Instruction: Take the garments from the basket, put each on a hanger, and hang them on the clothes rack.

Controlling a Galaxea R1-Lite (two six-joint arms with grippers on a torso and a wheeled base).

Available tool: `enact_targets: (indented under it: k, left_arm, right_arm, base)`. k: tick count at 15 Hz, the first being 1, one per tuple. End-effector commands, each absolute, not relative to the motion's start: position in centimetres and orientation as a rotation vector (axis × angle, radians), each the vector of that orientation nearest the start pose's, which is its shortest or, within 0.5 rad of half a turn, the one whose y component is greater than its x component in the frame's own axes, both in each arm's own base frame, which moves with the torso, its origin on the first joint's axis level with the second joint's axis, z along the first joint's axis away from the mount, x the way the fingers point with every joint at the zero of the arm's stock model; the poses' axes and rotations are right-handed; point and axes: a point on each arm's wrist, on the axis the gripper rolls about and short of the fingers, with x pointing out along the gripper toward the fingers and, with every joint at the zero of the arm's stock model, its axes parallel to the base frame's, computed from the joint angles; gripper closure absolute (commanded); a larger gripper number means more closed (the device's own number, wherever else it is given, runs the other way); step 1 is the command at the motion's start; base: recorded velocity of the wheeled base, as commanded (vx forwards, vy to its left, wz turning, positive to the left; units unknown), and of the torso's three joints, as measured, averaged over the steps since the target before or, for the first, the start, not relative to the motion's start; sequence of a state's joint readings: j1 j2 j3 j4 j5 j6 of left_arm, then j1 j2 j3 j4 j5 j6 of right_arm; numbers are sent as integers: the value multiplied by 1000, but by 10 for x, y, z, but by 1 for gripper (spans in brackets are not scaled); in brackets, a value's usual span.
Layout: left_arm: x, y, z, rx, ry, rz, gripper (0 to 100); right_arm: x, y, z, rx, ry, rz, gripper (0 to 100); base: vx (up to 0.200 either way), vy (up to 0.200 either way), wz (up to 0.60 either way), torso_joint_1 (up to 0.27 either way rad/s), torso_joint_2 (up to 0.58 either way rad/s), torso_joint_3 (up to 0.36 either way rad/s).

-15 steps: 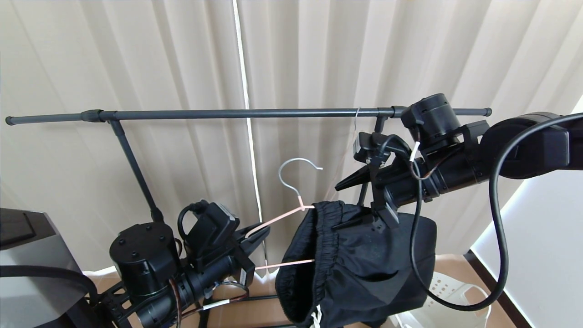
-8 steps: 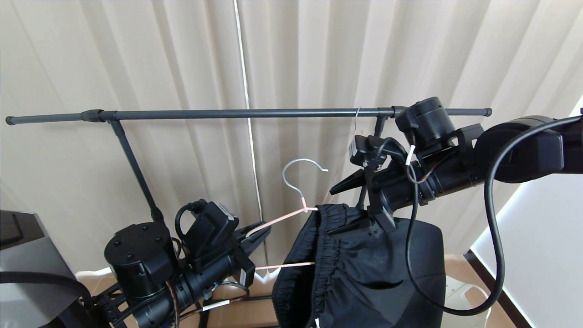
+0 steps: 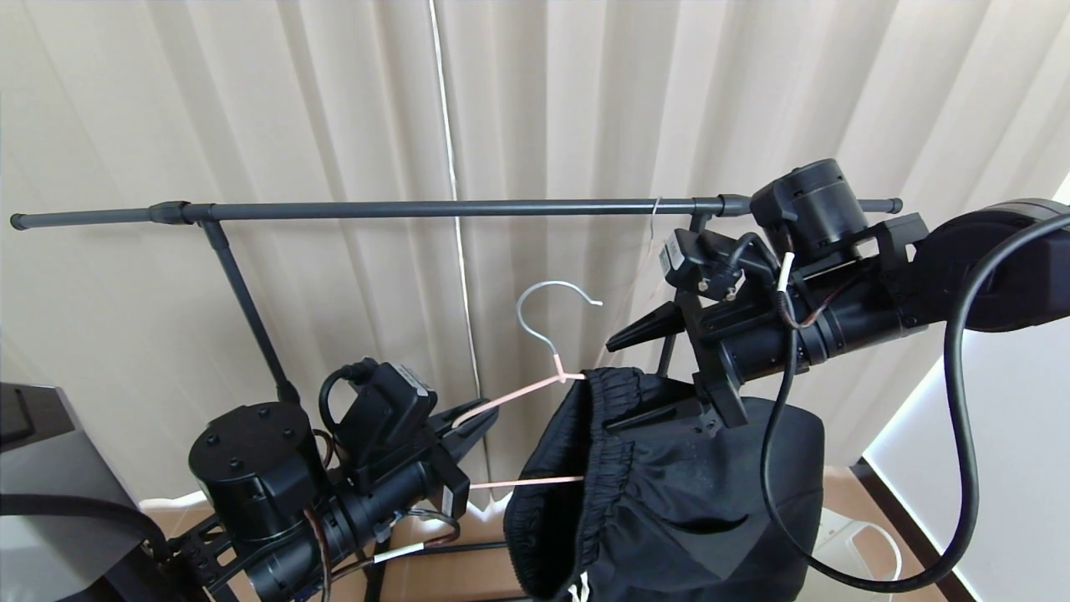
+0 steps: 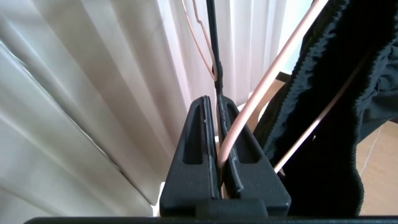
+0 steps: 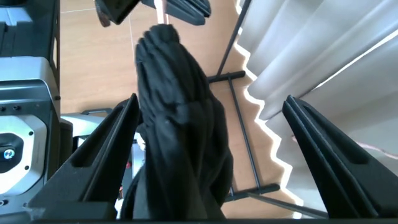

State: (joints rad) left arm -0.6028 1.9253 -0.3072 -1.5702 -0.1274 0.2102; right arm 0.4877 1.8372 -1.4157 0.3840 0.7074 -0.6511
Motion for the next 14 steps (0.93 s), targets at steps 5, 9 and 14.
enact_targets:
  k: [5,9,14]
  left_arm:
    - [223,-159,100,217,-42,-736,100]
    - [222,-158,99,218,-34,-737,100]
    - [223,-160,101,215,-47,-740,100]
  right_arm:
    - [290,178,216,-456,435,1366,0]
    - [291,178,218,-457,429,1363,0]
    - [293,179,212,-453,450,1367,100]
  base:
    - [0,0,0,0,0,0]
    - [0,0,0,0,0,0]
    - [0,0,0,0,0,0]
